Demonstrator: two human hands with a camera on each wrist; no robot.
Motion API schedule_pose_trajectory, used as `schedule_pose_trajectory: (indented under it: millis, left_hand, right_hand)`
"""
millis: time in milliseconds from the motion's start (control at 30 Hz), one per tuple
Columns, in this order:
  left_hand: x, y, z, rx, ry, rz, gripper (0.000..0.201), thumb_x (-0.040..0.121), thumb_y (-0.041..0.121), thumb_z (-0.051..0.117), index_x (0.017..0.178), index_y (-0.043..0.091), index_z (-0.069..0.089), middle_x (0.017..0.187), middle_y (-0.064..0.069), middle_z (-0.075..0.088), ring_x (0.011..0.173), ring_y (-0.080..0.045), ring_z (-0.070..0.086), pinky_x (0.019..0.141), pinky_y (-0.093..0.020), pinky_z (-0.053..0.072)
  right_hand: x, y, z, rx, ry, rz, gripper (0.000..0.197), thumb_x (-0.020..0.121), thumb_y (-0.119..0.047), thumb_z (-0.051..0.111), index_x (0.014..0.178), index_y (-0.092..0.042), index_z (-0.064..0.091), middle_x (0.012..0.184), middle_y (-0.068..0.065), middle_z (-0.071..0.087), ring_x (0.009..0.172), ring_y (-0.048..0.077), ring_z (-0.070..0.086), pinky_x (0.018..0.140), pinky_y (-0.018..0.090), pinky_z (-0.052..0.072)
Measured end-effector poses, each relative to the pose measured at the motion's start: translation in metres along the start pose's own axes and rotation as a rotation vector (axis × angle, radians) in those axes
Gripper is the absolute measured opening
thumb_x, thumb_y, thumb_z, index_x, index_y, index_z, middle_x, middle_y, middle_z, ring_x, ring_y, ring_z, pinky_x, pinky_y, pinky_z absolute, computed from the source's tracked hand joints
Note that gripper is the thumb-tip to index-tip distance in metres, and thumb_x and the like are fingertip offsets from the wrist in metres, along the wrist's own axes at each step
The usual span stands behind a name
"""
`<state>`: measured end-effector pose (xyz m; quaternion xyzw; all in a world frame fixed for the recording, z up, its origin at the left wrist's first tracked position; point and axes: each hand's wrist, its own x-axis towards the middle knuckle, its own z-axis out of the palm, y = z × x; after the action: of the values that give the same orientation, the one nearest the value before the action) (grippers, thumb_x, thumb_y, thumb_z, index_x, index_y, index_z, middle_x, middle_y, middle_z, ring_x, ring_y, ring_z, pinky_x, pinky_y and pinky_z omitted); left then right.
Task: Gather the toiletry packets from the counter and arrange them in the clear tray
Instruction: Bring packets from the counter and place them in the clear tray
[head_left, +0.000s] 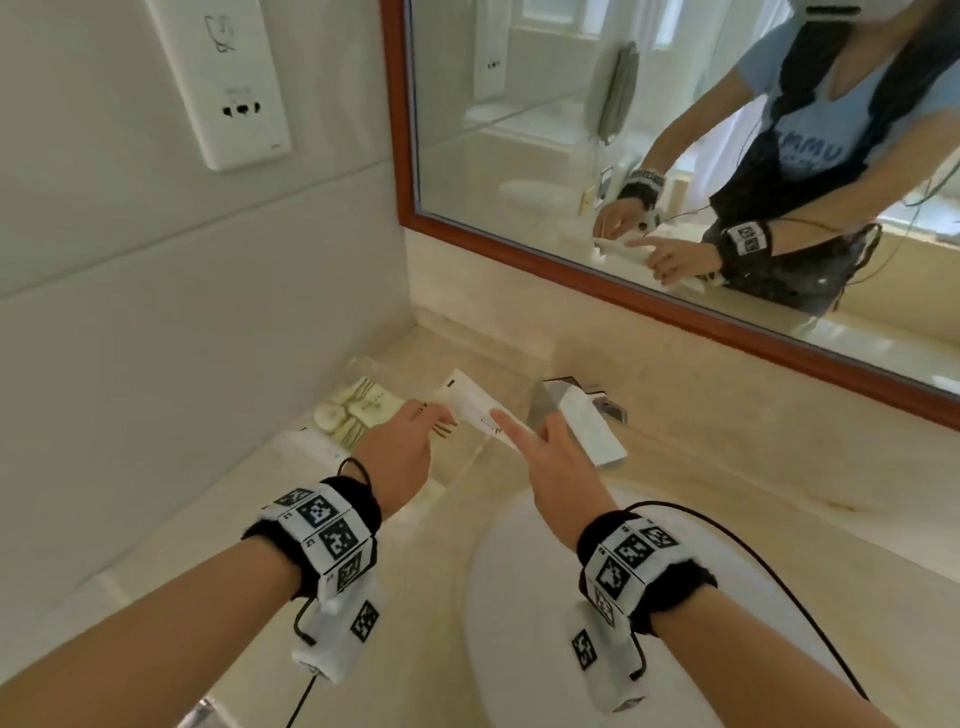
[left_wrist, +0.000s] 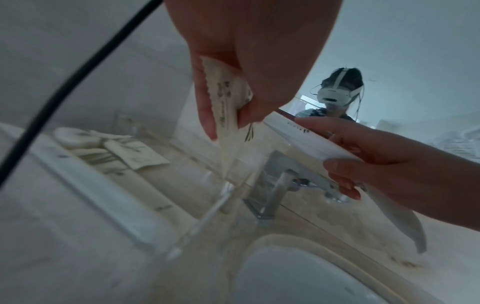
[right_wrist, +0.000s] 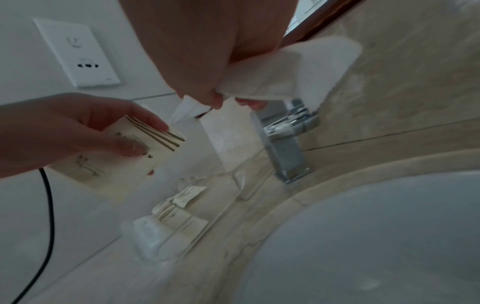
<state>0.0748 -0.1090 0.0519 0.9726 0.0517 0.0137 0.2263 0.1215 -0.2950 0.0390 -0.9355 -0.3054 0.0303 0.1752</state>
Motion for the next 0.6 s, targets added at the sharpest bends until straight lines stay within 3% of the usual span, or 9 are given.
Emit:
schedule_pose_trajectory:
  millis: [133, 267, 400, 500, 600]
  left_hand:
    - [-0.001, -0.055, -0.013, 0.034, -0.026, -0.125, 0.041, 0.089, 0.001, 0.042, 0.123, 0.022, 0.048, 0.128, -0.002, 0.05, 0.09, -0.031, 0.064, 0.081, -0.042, 0.054]
    - [0.0, -0.105, -0.025, 0.049, -0.024, -0.223, 0.041, 0.09, 0.003, 0.042, 0.124, 0.024, 0.048, 0.129, -0.002, 0.049, 0.095, -0.031, 0.063, 0.083, -0.04, 0.053]
    - [0.001, -0.143, -0.035, 0.054, -0.031, -0.287, 0.04, 0.092, 0.01, 0.042, 0.13, 0.022, 0.048, 0.127, -0.003, 0.052, 0.104, -0.027, 0.06, 0.088, -0.035, 0.048]
    - [0.002, -0.164, -0.041, 0.069, -0.031, -0.29, 0.041, 0.094, 0.015, 0.042, 0.134, 0.022, 0.047, 0.13, -0.003, 0.053, 0.109, -0.025, 0.059, 0.092, -0.035, 0.048]
    - [0.003, -0.178, -0.045, 0.066, -0.018, -0.292, 0.042, 0.094, 0.017, 0.042, 0.136, 0.021, 0.045, 0.13, -0.005, 0.053, 0.11, -0.026, 0.059, 0.092, -0.036, 0.048]
  right_hand:
    - [0.033, -0.029, 0.028, 0.025, -0.103, -0.023, 0.082, 0.086, 0.018, 0.037, 0.151, -0.029, 0.018, 0.117, 0.01, 0.035, 0.09, 0.017, 0.038, 0.091, 0.03, 0.049]
    - [0.064, -0.058, 0.059, 0.009, -0.202, -0.069, 0.076, 0.087, 0.016, 0.039, 0.148, -0.028, 0.026, 0.105, 0.003, 0.029, 0.087, 0.013, 0.035, 0.085, 0.029, 0.049]
    - [0.092, -0.087, 0.086, 0.0, -0.308, -0.129, 0.069, 0.091, 0.009, 0.041, 0.148, -0.028, 0.026, 0.117, 0.01, 0.037, 0.086, 0.015, 0.038, 0.076, 0.025, 0.042]
    - [0.107, -0.107, 0.103, -0.003, -0.331, -0.182, 0.06, 0.094, 0.003, 0.04, 0.146, -0.025, 0.027, 0.13, 0.013, 0.037, 0.096, 0.021, 0.05, 0.085, 0.029, 0.048]
    - [0.117, -0.119, 0.117, 0.019, -0.324, -0.194, 0.045, 0.099, -0.009, 0.038, 0.142, -0.02, 0.031, 0.127, 0.013, 0.039, 0.088, 0.016, 0.04, 0.079, 0.028, 0.042]
